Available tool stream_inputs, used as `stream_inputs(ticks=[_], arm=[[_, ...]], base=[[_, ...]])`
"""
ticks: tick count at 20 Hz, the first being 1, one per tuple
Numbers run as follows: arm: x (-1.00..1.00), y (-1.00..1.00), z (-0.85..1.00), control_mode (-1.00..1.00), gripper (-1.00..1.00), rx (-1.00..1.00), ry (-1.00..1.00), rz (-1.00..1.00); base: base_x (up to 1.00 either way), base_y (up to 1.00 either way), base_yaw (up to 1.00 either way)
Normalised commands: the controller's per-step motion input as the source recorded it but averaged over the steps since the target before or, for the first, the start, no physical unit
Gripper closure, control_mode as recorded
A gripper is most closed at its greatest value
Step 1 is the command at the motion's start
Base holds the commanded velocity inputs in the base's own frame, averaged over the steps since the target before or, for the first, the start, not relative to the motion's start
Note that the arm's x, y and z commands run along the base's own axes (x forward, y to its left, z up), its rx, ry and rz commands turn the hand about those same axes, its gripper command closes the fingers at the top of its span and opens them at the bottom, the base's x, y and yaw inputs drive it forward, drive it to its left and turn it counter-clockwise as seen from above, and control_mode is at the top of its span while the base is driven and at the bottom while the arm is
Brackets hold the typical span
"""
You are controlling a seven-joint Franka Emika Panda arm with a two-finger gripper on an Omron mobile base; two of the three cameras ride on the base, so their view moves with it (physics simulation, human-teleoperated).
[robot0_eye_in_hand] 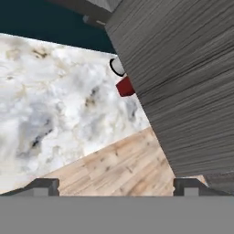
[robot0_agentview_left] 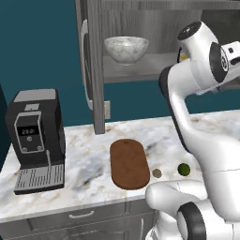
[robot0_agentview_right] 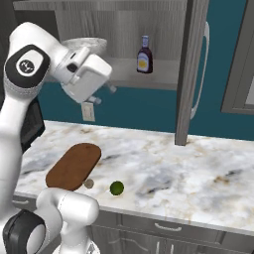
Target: Open the cabinet. Place the bowl and condiment on the counter. Then place the lime and garlic on the cutting board.
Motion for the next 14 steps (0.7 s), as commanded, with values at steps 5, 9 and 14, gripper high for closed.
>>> stream_inputs(ticks=[5, 9, 14], arm=[[0.17, 0.19, -0.02, -1.00, -1.00, 0.13, -0.37, -0.01], [0.14, 0.00, 0.00, -1.00, -1.00, 0.01, -0.25, -0.09], [0.01, 0.00, 0.04, -1.00, -1.00, 0.05, -0.32, -0.10]], base=[[0.00, 0.00, 0.00], [0.00, 0.00, 0.00], [0.00, 0.00, 0.00]])
